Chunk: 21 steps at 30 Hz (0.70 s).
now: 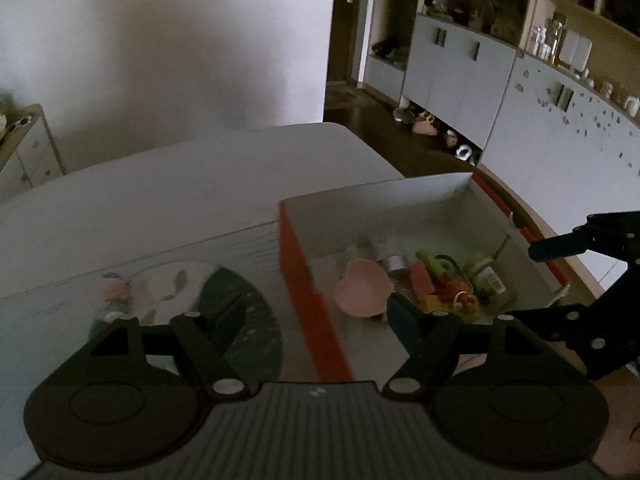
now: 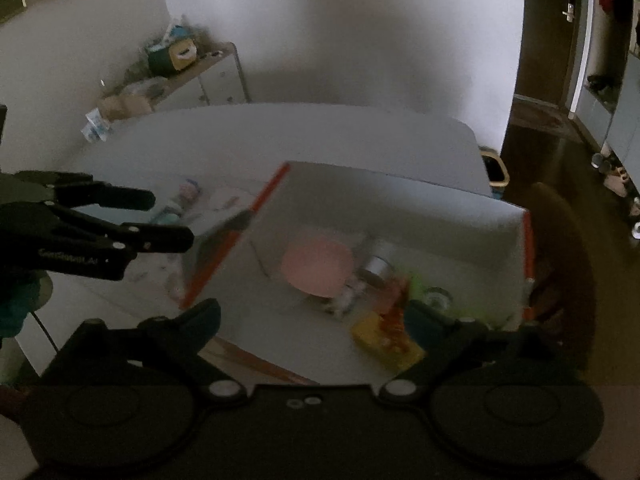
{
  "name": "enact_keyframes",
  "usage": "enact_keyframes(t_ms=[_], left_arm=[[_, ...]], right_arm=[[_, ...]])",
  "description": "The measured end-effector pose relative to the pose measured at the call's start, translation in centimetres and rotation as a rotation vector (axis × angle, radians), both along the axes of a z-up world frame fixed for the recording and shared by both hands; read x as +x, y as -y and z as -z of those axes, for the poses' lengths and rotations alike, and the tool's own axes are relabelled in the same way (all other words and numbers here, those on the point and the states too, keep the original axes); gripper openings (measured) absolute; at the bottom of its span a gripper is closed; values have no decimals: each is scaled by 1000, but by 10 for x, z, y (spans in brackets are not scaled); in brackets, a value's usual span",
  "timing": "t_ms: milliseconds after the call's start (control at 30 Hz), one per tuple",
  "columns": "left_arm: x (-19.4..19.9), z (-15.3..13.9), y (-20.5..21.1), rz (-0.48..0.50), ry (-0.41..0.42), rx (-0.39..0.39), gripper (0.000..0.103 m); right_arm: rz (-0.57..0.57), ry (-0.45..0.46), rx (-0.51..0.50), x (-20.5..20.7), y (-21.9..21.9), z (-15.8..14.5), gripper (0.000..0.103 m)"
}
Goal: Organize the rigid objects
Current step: 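Move both tools back over the doll figurine and teal ball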
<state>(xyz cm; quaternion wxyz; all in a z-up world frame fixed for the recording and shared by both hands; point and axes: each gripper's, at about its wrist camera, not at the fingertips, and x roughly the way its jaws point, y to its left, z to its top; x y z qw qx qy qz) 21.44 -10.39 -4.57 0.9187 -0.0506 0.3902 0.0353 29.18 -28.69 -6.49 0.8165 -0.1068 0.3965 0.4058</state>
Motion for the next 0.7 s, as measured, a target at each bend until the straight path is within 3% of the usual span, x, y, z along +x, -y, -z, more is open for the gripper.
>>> enact_keyframes(t_ms=[433,700], left_arm=[[-41,-5,-89,-30,56,13,80],[-44,-3,-143,-35,69,18,80]], right_arm=[[1,-8,57,-45,-83,-6,103],[-29,-16,76,-65,-145,0,103]])
